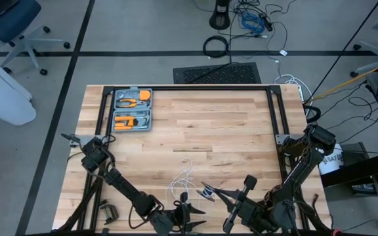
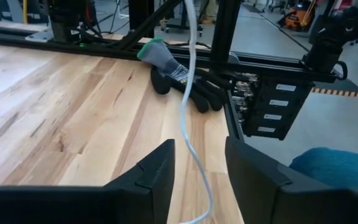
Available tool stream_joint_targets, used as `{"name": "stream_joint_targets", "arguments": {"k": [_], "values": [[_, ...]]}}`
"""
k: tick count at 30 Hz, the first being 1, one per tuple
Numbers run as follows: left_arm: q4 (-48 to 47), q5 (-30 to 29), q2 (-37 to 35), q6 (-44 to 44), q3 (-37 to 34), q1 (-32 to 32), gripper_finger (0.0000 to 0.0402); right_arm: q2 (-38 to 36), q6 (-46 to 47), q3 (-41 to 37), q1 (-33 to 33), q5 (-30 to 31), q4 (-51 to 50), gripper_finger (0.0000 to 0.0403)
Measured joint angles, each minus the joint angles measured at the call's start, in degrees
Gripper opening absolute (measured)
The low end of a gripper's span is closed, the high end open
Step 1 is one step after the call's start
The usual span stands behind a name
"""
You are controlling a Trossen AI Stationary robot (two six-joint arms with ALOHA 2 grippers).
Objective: Coil cords
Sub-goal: Coil the white wire on the spool
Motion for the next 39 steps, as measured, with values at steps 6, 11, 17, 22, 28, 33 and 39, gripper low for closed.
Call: {"name": "stream_joint_targets", "arguments": {"k": [6,11,17,22,28,33,39], "values": [[-0.2,1.5,0.0,-0.7,0.0,0.8,0.0132,0.0,0.0,0.0,0.0,-1.3,0.0,0.0000],[-0.2,2.5,0.0,-0.8,0.0,0.9,0.0109,0.0,0.0,0.0,0.0,-1.3,0.0,0.0000],[-0.2,2.6,0.0,-0.9,0.0,0.9,0.0044,0.0,0.0,0.0,0.0,-1.3,0.0,0.0000],[-0.2,2.6,0.0,-2.2,0.0,1.0,0.0007,0.0,0.0,0.0,0.0,-1.3,0.0,0.0000],[-4.2,0.8,-0.3,-2.2,0.0,1.2,0.0003,0.0,0.2,0.0,0.0,-1.3,0.0,0.0000],[-15.5,-3.4,-4.5,-4.9,0.0,1.3,0.0003,0.0,2.4,0.0,0.4,-1.2,0.0,0.0000],[-37.8,-8.9,-12.9,-12.7,0.0,1.6,0.0002,0.0,3.2,0.0,1.0,-1.0,0.0,0.0000]]}}
